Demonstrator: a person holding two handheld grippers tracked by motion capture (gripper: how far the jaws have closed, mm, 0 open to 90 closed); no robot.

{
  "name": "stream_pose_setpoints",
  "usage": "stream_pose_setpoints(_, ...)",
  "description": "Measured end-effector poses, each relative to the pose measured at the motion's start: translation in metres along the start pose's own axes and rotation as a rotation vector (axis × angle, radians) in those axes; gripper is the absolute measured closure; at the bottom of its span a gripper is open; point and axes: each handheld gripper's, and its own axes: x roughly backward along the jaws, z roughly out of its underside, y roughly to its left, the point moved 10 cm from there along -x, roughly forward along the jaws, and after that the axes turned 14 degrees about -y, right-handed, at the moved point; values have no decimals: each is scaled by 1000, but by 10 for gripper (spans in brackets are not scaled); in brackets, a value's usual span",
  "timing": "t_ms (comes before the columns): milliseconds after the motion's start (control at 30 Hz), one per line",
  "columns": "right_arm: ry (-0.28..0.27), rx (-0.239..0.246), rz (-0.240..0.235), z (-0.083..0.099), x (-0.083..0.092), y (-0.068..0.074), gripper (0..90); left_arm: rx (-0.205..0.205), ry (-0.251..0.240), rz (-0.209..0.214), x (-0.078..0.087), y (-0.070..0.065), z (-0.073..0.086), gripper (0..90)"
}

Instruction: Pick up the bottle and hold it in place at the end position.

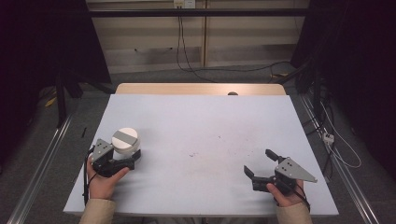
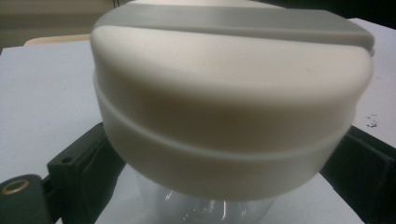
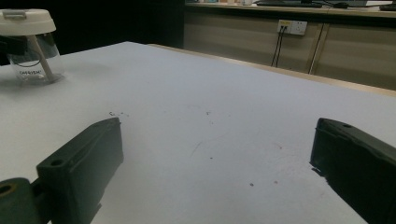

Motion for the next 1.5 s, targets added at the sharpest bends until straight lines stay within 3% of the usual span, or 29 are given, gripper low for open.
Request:
stream_pose_setpoints(400,-1,6,4,-1,0,0,21,-5,2,-24,-10,0,3,82)
stream_pose_setpoints(533,-1,9,7,-1,1,0,22,-31,6,-34,-15,0,5,90)
stream_pose_setpoints(800,0,10,6,-1,0,0,23,-45,-23,-58,-21,0,2,120)
stream_pose_setpoints(933,1,9,5,-1,0,0,23,-32,-35,-64,-22,1,1,136)
stream_pose_setpoints(1500,0,12,0,-1,1,-2,23,-71,-54,-54,-24,3,-1,182)
